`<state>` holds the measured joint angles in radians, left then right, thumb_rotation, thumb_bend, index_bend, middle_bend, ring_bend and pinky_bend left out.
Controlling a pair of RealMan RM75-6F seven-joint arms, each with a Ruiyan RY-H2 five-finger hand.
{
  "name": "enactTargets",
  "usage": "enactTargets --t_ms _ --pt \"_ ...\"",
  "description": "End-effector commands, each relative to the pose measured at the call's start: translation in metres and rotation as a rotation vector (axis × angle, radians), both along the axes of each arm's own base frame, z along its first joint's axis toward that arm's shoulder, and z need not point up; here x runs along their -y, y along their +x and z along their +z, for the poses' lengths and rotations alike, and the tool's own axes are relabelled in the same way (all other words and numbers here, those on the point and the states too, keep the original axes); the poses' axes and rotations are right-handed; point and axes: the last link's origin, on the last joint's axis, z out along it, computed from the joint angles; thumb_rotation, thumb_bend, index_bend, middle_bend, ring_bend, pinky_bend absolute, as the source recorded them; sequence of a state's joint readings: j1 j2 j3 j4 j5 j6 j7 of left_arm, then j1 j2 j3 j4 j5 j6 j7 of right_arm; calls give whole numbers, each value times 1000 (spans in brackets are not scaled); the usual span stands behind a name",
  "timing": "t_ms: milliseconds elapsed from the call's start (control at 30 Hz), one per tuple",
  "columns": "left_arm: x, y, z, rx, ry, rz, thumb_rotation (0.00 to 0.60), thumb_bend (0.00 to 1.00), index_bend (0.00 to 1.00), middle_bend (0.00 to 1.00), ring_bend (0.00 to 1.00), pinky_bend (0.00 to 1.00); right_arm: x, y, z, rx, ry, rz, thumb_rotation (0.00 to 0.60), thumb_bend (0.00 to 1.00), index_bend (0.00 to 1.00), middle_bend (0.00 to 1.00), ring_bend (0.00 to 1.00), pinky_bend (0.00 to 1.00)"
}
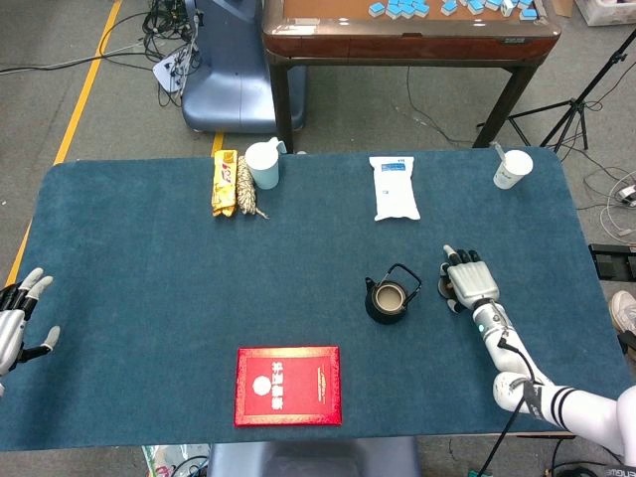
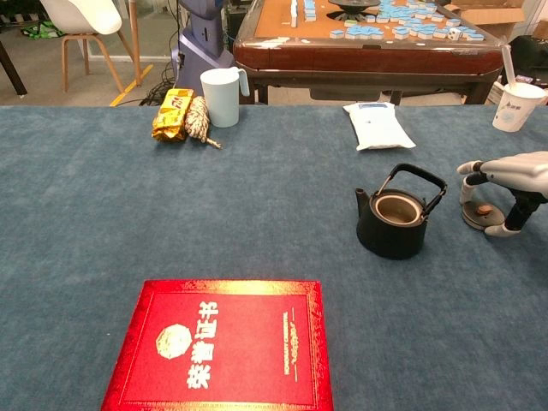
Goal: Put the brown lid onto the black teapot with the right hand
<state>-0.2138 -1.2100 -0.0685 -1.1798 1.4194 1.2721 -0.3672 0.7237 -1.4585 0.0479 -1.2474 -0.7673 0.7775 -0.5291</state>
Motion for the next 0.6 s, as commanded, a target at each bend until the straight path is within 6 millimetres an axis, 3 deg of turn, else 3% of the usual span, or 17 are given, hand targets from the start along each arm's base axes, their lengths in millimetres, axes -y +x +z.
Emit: enactTargets --t_ms 33,600 --pt "0 0 0 1 1 0 600 394 77 0 0 0 0 0 0 0 0 1 600 307 304 0 0 0" --pt "1 1 2 -1 8 -2 600 394 75 0 0 0 -2 5 7 -1 -6 13 600 310 342 0 0 0"
